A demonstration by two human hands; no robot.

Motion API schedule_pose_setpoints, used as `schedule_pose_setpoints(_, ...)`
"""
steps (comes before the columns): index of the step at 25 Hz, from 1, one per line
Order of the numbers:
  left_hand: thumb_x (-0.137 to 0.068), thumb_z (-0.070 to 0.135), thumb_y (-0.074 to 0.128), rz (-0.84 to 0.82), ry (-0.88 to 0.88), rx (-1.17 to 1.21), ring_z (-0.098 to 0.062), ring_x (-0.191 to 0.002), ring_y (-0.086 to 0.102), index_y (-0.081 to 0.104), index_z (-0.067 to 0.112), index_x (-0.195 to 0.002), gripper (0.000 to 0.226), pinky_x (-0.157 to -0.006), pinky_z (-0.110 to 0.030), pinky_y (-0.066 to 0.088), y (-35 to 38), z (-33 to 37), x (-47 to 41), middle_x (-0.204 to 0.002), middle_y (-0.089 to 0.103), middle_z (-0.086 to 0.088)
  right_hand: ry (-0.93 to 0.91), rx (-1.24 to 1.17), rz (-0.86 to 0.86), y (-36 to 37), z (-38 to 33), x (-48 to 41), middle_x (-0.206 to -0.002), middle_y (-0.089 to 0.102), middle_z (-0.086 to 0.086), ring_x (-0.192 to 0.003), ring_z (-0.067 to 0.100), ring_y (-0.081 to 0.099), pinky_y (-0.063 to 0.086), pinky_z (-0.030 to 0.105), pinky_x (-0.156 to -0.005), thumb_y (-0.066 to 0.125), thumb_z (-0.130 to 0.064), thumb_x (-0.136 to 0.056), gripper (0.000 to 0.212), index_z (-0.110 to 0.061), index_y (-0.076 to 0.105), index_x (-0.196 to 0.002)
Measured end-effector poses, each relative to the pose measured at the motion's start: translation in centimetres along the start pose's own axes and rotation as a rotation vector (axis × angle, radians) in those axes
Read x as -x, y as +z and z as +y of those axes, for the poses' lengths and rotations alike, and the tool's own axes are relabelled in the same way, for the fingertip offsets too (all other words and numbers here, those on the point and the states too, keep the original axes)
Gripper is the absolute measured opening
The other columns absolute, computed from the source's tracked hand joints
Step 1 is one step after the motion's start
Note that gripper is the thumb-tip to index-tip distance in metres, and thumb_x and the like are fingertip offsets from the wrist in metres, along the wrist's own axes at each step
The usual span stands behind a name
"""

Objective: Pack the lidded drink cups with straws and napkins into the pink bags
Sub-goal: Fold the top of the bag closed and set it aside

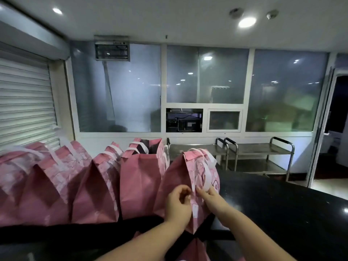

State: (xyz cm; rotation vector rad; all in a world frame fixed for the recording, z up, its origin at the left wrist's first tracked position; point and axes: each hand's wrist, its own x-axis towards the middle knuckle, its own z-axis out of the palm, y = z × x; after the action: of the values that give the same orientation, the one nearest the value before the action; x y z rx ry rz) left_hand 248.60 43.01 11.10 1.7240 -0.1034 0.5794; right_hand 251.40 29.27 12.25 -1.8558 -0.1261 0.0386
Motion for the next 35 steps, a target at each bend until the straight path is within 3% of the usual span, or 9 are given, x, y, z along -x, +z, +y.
schedule_pose_setpoints(5,-0.075,-0.011,0.067,-0.105,-0.042,0.051,-0.005,-0.068,0.063,0.067,0.027,-0.08,0.038,-0.07,-0.029,0.055,1.7,-1.7,1.5,-0.076,0.071,0.004,0.036,-0.104,0.115,-0.6,3.1,-0.8,-0.132,0.048,-0.003,-0.105,0.012,0.054,0.044,0.023,-0.084,0.056,-0.03,-0.094,0.068,-0.035,0.016,-0.149)
schedule_pose_setpoints(8,-0.074,-0.006,0.074,0.012,0.03,0.007,-0.008,-0.075,0.064,0.064,0.027,-0.084,0.036,-0.07,-0.018,0.051,-1.5,-2.6,0.7,-0.084,0.068,0.001,0.027,-0.175,0.199,-1.3,2.3,0.0,-0.13,0.047,-0.002,-0.105,0.012,0.051,0.041,0.024,-0.082,0.055,-0.025,-0.095,0.061,-0.023,0.024,-0.148)
schedule_pose_setpoints(11,-0.073,0.001,0.077,0.073,-0.018,-0.083,-0.009,-0.088,0.061,0.057,0.03,-0.096,0.042,-0.073,-0.018,0.05,-5.1,-3.8,-0.4,-0.098,0.063,0.006,-0.047,-0.23,0.259,-0.9,1.0,1.5,-0.126,0.055,0.0,-0.102,0.01,0.059,0.049,0.031,-0.086,0.061,-0.044,-0.089,0.052,-0.024,0.043,-0.133)
schedule_pose_setpoints(13,-0.074,0.003,0.078,-0.025,-0.06,-0.134,-0.011,-0.092,0.06,0.055,0.026,-0.111,0.05,-0.082,-0.024,0.051,-6.1,-3.9,-0.5,-0.102,0.06,0.007,-0.081,-0.155,0.214,0.1,0.8,2.8,-0.122,0.056,-0.001,-0.106,0.012,0.059,0.05,0.032,-0.089,0.066,-0.054,-0.081,0.058,-0.027,0.046,-0.127)
schedule_pose_setpoints(16,-0.075,0.007,0.079,-0.221,-0.091,-0.217,-0.013,-0.091,0.061,0.055,0.018,-0.122,0.054,-0.085,-0.027,0.05,-6.1,-3.9,-0.8,-0.098,0.06,0.009,-0.036,0.066,0.177,1.3,1.0,3.7,-0.118,0.049,-0.005,-0.103,0.01,0.056,0.048,0.022,-0.076,0.078,-0.036,-0.076,0.065,-0.026,0.041,-0.129)
schedule_pose_setpoints(19,-0.073,0.015,0.081,-0.246,-0.134,-0.267,-0.019,-0.099,0.065,0.058,0.014,-0.118,0.05,-0.083,-0.028,0.05,-5.7,-4.3,-1.4,-0.104,0.066,0.002,0.102,0.279,0.193,1.8,2.1,3.5,-0.119,0.051,0.002,-0.1,0.018,0.058,0.047,0.025,-0.067,0.076,-0.03,-0.079,0.067,-0.02,0.036,-0.133)
schedule_pose_setpoints(22,-0.078,0.028,0.076,-0.242,-0.167,-0.436,-0.024,-0.1,0.063,0.062,0.013,-0.113,0.04,-0.072,-0.024,0.04,-5.3,-4.3,-1.6,-0.109,0.068,-0.003,0.098,0.412,0.261,2.6,3.0,3.3,-0.107,0.063,0.004,-0.086,0.02,0.059,0.044,0.029,-0.063,0.066,-0.022,-0.086,0.041,-0.018,0.046,-0.121)
schedule_pose_setpoints(27,-0.082,0.039,0.069,-0.186,-0.125,-0.547,-0.029,-0.079,0.061,0.053,0.018,-0.074,0.027,-0.06,-0.029,0.034,-5.0,-3.8,-2.3,-0.07,0.056,0.001,-0.006,0.451,0.382,3.2,2.7,2.6,-0.083,0.062,0.0,-0.078,0.026,0.058,0.047,0.038,-0.064,0.051,-0.013,-0.083,0.014,-0.022,0.053,-0.094)
schedule_pose_setpoints(35,-0.072,0.031,0.082,-0.23,-0.149,-0.557,-0.018,-0.071,0.06,0.063,0.015,-0.082,0.027,-0.06,-0.025,0.038,-5.6,-6.4,-1.7,-0.072,0.063,0.004,0.033,0.461,0.358,2.4,5.5,1.8,-0.079,0.062,-0.002,-0.075,0.023,0.06,0.051,0.043,-0.068,0.066,-0.022,-0.076,0.014,-0.017,0.055,-0.082)
